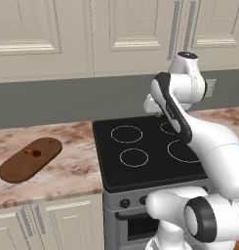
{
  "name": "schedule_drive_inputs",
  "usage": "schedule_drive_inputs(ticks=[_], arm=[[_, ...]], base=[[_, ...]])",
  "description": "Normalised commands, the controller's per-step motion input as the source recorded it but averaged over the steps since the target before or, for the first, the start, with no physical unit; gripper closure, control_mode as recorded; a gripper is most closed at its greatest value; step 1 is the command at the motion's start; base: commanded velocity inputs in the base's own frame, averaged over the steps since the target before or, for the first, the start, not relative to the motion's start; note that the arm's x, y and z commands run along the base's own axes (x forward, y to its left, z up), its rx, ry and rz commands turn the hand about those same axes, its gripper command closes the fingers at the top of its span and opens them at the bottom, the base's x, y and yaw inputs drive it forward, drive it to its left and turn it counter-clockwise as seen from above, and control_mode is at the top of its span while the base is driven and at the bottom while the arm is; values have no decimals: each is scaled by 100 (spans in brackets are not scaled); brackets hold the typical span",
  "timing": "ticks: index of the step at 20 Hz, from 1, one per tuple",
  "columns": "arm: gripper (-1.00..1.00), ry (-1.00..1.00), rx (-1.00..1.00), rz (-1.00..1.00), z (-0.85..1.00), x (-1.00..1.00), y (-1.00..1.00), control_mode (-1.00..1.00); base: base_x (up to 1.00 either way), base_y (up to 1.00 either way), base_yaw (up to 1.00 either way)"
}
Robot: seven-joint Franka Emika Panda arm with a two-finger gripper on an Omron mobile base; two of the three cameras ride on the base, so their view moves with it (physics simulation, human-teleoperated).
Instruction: Open the cabinet, retrieve the rolling pin, and place it next to the meat on the cutting board to prepare for tenderizing.
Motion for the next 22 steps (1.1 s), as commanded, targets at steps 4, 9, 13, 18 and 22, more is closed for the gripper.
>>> schedule_drive_inputs(ticks=[4, 9, 13, 18, 22], arm=[[-100, -12, 0, -1, 0, -11, 0, -100], [-100, -34, -1, 0, 8, -44, -7, -100], [-100, -38, -1, -2, 35, -47, -20, -100], [-100, -37, -2, -5, 54, -47, -18, -100], [-100, -37, -2, -6, 69, -49, -17, -100]], base=[[0, 0, 0], [0, 0, 0], [0, 0, 0], [0, 0, 0], [0, 0, 0]])
